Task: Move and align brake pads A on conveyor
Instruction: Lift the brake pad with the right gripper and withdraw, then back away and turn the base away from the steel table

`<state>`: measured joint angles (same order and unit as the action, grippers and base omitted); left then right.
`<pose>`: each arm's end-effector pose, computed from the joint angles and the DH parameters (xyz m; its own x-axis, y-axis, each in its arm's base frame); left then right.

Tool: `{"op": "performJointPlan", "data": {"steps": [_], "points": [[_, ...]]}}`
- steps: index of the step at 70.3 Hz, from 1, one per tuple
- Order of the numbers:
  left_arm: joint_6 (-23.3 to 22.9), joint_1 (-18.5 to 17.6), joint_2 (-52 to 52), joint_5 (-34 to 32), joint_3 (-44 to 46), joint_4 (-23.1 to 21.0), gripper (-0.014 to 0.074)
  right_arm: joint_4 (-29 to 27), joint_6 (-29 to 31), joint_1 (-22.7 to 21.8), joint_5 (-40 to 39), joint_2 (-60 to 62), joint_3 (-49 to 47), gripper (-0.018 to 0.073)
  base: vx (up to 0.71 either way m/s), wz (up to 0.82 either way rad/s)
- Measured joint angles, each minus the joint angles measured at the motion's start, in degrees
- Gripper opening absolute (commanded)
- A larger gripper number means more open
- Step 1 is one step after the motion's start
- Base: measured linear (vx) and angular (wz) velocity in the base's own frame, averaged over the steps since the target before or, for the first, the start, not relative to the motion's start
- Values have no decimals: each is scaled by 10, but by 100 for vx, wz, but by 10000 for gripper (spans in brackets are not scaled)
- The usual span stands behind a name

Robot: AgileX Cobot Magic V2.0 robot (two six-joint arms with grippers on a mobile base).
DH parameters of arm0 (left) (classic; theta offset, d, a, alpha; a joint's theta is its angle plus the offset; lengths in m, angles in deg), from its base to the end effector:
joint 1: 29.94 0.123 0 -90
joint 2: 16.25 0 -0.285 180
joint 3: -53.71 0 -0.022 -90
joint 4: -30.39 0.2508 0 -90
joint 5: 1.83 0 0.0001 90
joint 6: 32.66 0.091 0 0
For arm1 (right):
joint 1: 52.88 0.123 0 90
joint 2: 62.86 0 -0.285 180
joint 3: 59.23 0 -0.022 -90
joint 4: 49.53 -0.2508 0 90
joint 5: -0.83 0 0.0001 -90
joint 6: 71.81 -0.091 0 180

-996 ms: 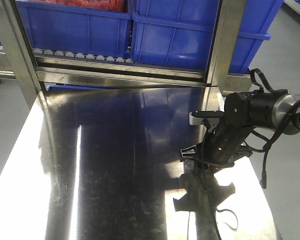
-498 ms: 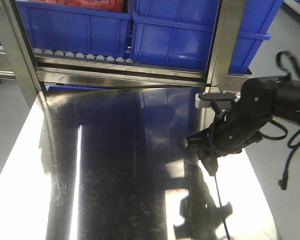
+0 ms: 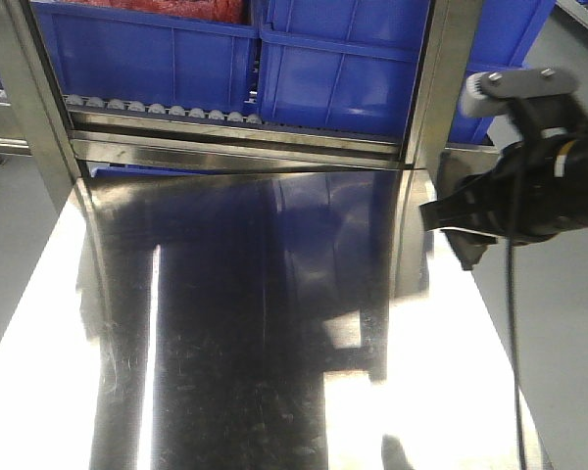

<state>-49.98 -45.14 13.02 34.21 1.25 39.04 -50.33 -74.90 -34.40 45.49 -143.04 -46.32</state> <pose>0.0762 -0.0124 0.2783 -0.4710 -0.0567 -0.8803 0.1028 0.9876 -0.1186 0.2502 0.0846 0.3449 -0.7212 -0.1737 -0.6706 -0.2778 0.9593 0.0502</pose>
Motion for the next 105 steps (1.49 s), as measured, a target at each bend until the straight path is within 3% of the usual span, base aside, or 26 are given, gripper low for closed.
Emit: {"op": "performJointPlan", "data": {"steps": [23,48,105], "points": [[0,0,0,0,0,0,128,8,7,0,-105,231,207,38,0,0],[0,0,0,0,0,0,128,28,8,0,-119,434,329,38,0,0],[0,0,0,0,0,0,128,30,8,0,-121,466,341,38,0,0]]}}
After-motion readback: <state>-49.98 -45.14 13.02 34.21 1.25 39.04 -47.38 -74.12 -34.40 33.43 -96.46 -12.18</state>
